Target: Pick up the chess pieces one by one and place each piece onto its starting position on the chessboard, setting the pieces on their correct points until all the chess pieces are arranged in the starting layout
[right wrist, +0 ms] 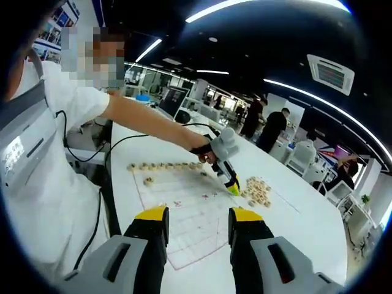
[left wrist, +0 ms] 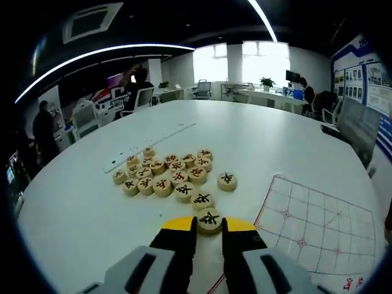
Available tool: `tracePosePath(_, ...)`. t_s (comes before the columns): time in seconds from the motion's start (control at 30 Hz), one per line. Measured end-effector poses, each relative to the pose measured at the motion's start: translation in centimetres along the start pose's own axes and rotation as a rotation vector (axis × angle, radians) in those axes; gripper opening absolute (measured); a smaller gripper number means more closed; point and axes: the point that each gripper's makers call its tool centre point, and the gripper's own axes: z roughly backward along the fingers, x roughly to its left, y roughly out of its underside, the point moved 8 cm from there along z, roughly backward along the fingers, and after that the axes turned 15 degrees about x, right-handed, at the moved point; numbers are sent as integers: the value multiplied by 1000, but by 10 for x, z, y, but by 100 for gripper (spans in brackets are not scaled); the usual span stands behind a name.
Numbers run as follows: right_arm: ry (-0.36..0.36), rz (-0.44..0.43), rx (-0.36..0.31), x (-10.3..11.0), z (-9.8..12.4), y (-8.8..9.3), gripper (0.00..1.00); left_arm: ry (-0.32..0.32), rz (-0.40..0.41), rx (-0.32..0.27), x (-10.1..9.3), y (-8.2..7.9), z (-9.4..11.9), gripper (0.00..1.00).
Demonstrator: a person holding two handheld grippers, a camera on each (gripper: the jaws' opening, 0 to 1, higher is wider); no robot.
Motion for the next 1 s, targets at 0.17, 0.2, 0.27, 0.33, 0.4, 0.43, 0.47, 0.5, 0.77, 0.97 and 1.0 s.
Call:
tracePosePath(0.17, -2, 0, 1, 0, -1, 0, 40, 8, -25, -6, -3, 5, 19, 19)
tracePosePath(0.2, -2, 0, 2, 0, -1, 0, 40, 12, -29, -9, -3, 6, 24, 19)
tracePosePath(0.27, -2, 0, 1, 0, -1, 0, 40, 19, -33, -19, -4, 10, 33, 19)
tracePosePath(0.33, 0, -1, 1, 0, 0, 0, 40, 26, -35, -24, -6, 15, 42, 19)
tracePosePath(0.4, 1, -3, 2, 0, 0, 0, 40, 33, -47, -25, -9, 21, 51, 19)
tracePosePath(0.43, 2, -3, 3, 0, 0, 0, 40, 35, -51, -26, -10, 24, 55, 19)
tracePosePath(0.47, 2, -4, 4, 0, 0, 0, 40, 38, -55, -27, -11, 27, 59, 19)
tracePosePath(0.5, 2, -3, 4, 0, 0, 0, 40, 42, -60, -28, -12, 29, 64, 19)
tracePosePath(0.77, 0, 2, 6, 1, -1, -1, 40, 36, -58, -35, -8, 39, 76, 19)
tracePosePath(0.97, 2, -1, 8, -1, -1, 0, 40, 25, -48, 1, 0, 47, 64, 19)
tracePosePath(1.0, 3, -3, 7, -1, 0, 0, 40, 21, -47, 6, 2, 48, 63, 19)
